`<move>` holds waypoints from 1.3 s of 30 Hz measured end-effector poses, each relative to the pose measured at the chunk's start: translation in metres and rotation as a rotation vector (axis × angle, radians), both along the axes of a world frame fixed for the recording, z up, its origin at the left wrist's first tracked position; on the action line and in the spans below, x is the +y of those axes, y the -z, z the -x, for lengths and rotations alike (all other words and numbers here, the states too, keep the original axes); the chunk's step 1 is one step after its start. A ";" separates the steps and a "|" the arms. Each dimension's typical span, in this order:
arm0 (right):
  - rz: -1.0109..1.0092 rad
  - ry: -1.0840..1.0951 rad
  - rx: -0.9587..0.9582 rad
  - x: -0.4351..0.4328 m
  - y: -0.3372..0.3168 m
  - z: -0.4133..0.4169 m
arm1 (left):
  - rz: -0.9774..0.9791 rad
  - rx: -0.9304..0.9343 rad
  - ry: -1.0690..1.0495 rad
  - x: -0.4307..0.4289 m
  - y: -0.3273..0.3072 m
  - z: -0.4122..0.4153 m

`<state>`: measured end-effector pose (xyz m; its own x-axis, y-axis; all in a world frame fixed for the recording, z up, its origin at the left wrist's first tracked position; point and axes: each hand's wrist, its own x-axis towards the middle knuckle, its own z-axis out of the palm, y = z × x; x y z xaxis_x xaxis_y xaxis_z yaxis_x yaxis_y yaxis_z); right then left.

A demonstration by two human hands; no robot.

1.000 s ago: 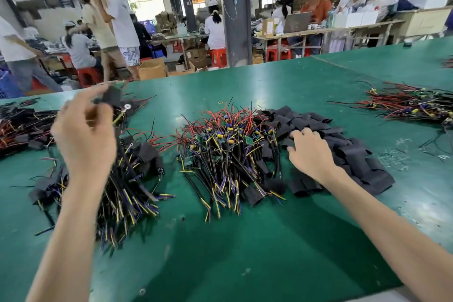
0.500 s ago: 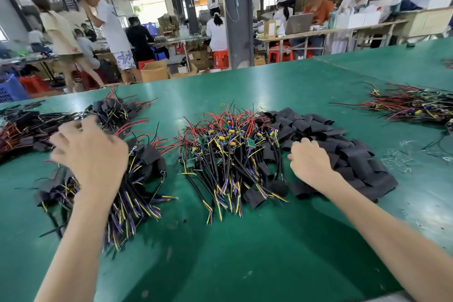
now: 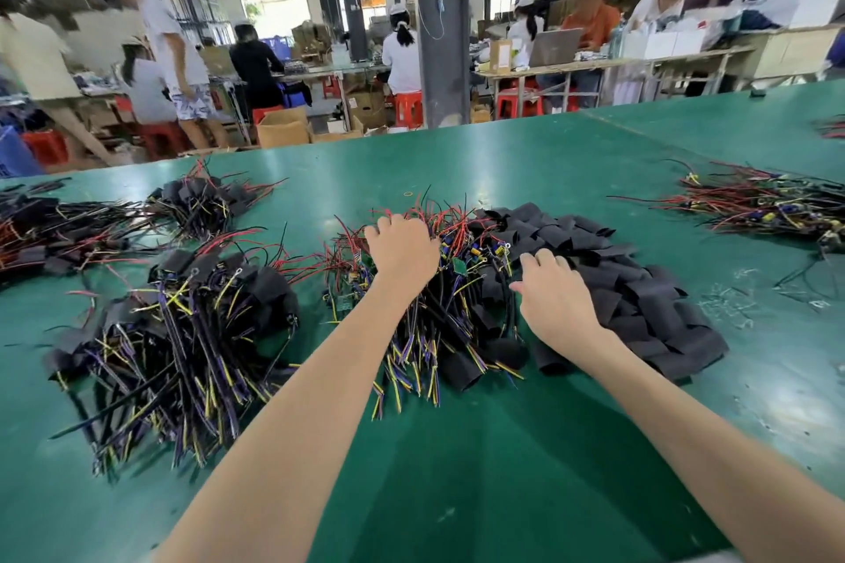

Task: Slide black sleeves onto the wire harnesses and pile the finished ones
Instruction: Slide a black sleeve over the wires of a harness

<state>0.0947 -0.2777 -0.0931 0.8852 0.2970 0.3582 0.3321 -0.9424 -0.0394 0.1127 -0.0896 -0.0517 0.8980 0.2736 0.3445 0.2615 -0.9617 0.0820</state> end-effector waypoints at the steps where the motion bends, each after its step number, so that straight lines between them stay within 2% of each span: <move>1: -0.005 -0.003 -0.002 0.000 0.000 0.000 | 0.016 -0.006 0.002 -0.001 0.001 -0.002; 7: -0.035 0.003 0.001 0.004 -0.003 0.003 | 0.097 -0.129 0.016 -0.003 -0.008 0.003; 11: -0.062 -0.016 0.021 0.007 -0.003 0.007 | 0.238 -0.031 -0.008 -0.007 -0.014 0.002; 14: -0.052 -0.027 0.029 0.008 -0.002 0.010 | 0.223 0.025 -0.015 -0.007 -0.014 0.000; 18: -0.097 -0.026 0.041 0.006 -0.005 0.009 | 0.254 -0.108 0.041 -0.011 -0.016 0.005; 20: -0.121 -0.033 0.041 0.007 -0.007 0.010 | 0.411 -0.226 0.107 -0.012 -0.027 0.010; 24: -0.166 -0.075 0.044 0.008 -0.008 0.012 | 1.010 -0.408 0.222 -0.007 -0.062 0.024; 25: -0.178 -0.078 0.045 0.008 -0.009 0.012 | 1.067 -0.421 0.248 -0.004 -0.072 0.029; 27: -0.209 -0.081 0.053 0.009 -0.010 0.013 | 0.927 -0.367 0.306 0.005 -0.089 0.039; 30: -0.261 -0.117 0.072 0.009 -0.010 0.014 | 0.449 -0.175 0.382 0.020 -0.103 0.059; 32: -0.312 -0.166 0.097 0.010 -0.011 0.016 | 0.246 -0.079 0.383 0.026 -0.098 0.076; 35: -0.380 -0.240 0.138 0.012 -0.013 0.018 | 0.135 -0.063 0.341 0.032 -0.073 0.100; 39: -0.416 -0.319 0.152 0.014 -0.014 0.021 | 0.250 -0.116 0.324 0.041 -0.038 0.123</move>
<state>0.0734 -0.2634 -0.0792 0.8255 0.4197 0.3773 0.5602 -0.6908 -0.4572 -0.0100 -0.0486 -0.0142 0.9105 0.0718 0.4072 -0.0752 -0.9396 0.3340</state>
